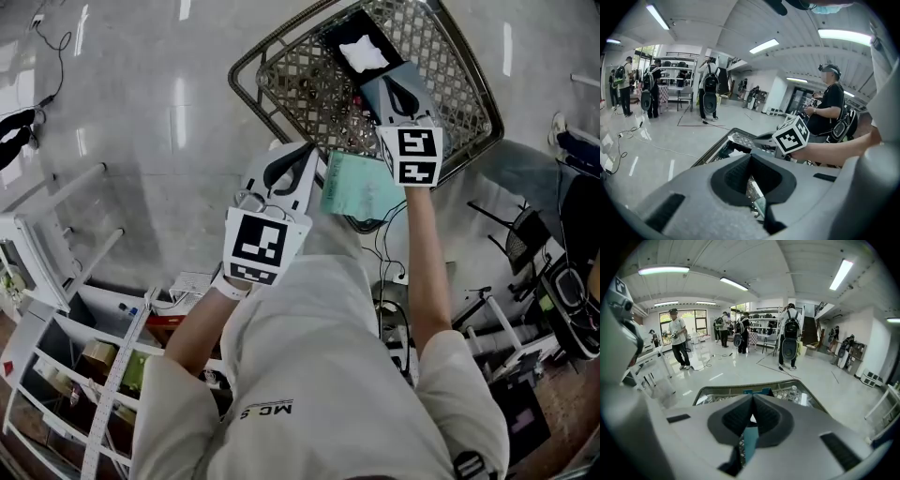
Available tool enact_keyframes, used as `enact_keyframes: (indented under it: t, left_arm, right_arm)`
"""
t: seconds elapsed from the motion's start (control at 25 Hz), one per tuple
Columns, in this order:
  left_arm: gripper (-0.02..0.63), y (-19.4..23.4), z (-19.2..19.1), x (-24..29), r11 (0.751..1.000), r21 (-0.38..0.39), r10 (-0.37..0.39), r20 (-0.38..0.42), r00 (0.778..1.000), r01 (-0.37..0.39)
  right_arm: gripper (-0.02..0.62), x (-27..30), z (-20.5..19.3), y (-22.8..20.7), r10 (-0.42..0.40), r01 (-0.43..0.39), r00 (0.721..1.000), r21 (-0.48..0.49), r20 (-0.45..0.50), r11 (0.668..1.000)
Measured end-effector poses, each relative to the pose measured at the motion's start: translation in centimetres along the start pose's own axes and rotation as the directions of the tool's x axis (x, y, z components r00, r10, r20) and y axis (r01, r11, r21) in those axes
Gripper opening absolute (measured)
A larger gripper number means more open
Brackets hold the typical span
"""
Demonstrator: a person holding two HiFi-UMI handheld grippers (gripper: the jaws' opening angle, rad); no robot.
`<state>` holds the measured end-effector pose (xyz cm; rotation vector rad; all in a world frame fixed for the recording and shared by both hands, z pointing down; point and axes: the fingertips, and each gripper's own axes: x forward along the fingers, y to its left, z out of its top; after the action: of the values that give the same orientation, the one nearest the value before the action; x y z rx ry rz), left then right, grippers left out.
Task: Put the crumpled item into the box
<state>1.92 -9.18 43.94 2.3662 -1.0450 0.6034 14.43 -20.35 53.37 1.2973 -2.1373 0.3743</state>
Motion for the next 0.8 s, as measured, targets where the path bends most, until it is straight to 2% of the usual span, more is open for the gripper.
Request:
enact_keyframes:
  t: [0.16,0.52,0.8]
  left_arm:
    - [0.023,-0.7,1.0,-2.1,1.000,0.016,0.007,0.018,1.000,-0.008]
    - [0.023,-1.6,2.9,-6.2,1.000,0.014,0.022,0.082,0.996,-0.023]
    - [0.023,-1.6,4.8,-9.0,0.999,0.009,0.040,0.150,0.988,-0.042]
  right_arm:
    - [0.015,-3.8,2.1,1.2,-0.004,0.003,0.999,0.004,0.044,1.000]
    - [0.015,-13.6,6.2,4.1,-0.018,0.002,0.984,0.088,0.177,0.996]
    - [0.015,-19.5,8.7,6.7,-0.055,0.007,0.968,0.194,0.245,0.981]
